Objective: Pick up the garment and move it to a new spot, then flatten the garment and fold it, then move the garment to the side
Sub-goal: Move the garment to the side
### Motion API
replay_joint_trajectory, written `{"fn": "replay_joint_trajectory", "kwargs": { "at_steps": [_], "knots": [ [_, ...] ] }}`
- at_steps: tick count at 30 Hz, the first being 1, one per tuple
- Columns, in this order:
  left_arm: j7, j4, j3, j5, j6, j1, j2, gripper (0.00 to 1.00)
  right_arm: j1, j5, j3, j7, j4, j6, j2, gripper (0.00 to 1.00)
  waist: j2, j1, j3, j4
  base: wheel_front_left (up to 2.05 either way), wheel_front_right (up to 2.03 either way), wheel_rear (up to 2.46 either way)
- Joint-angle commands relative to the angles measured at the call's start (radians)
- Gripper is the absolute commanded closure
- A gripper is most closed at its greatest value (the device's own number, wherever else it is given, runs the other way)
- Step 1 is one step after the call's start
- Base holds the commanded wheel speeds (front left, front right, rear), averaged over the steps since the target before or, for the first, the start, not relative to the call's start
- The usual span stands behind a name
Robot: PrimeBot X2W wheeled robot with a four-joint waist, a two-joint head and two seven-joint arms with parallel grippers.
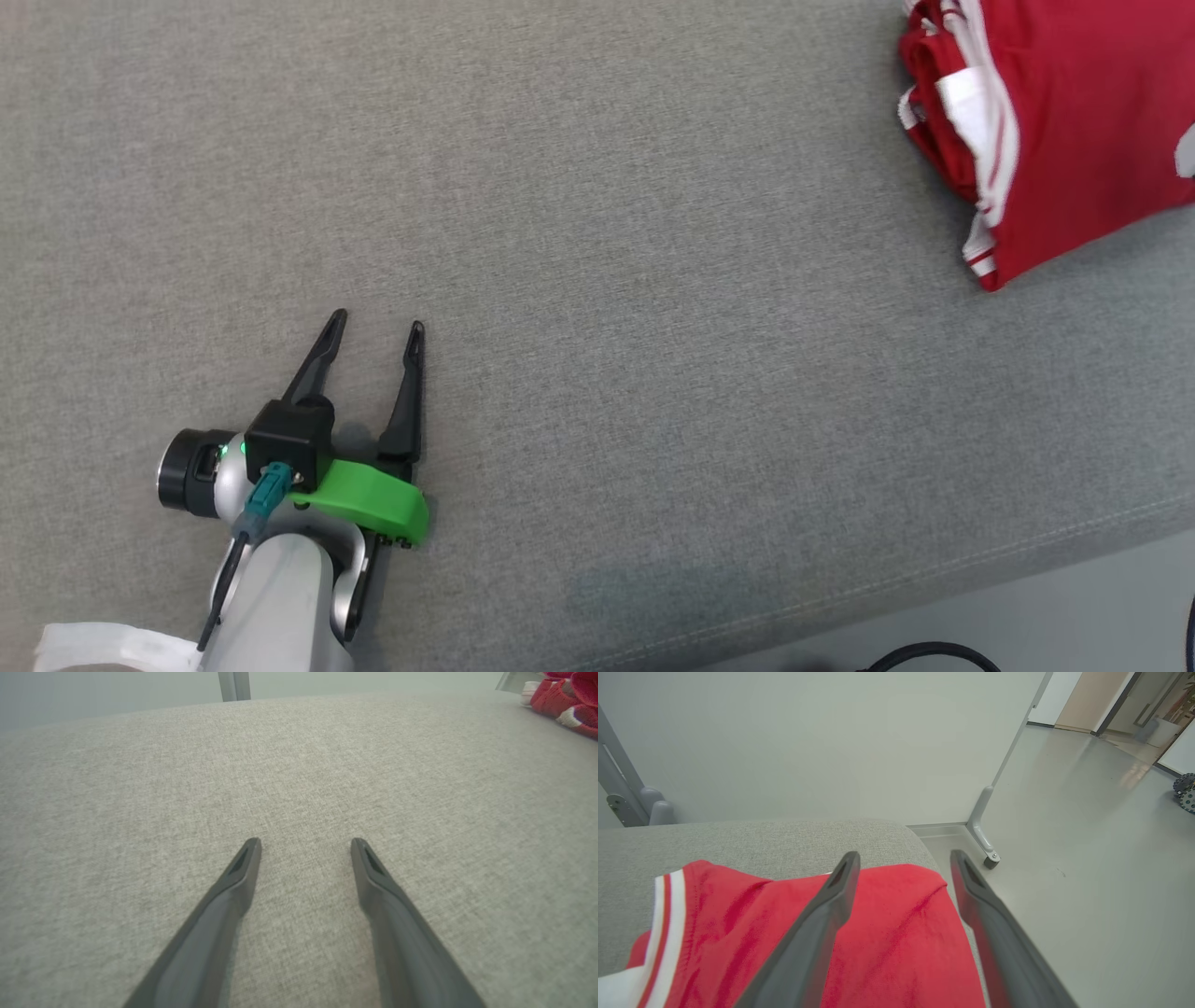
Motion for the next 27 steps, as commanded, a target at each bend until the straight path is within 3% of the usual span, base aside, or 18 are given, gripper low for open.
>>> {"fn": "replay_joint_trajectory", "kwargs": {
  "at_steps": [1, 5, 9, 17, 27],
  "knots": [
    [0.008, 0.032, 0.018, 0.004, 0.011, 0.016, 0.019, 0.00, 0.014, -0.025, -0.025, -0.002, -0.006, -0.001, 0.015, 0.00, -0.0001, 0.0000, 0.028, 0.034, 0.00, 0.00, 0.00],
    [0.010, 0.036, 0.033, -0.001, 0.016, 0.037, 0.021, 0.00, 0.079, -0.107, -0.127, -0.002, -0.069, -0.001, 0.081, 0.00, -0.0001, 0.0000, 0.012, 0.038, 0.00, 0.00, 0.00],
    [0.010, 0.030, 0.041, -0.007, 0.020, 0.048, 0.015, 0.00, 0.172, -0.165, -0.167, -0.002, -0.202, -0.001, 0.153, 0.00, -0.0001, 0.0000, -0.022, 0.038, 0.00, 0.00, 0.00],
    [0.004, 0.010, 0.057, -0.024, 0.038, 0.067, 0.000, 0.00, 0.417, -0.199, -0.095, -0.002, -0.450, -0.001, 0.294, 0.00, -0.0001, 0.0000, -0.116, 0.042, 0.00, 0.00, 0.00],
    [0.004, 0.012, 0.110, -0.055, 0.054, 0.108, -0.005, 0.00, 0.613, -0.203, -0.093, -0.002, -0.572, -0.001, 0.405, 0.00, -0.0001, 0.0000, -0.207, 0.072, 0.00, 0.00, 0.00]
  ]
}}
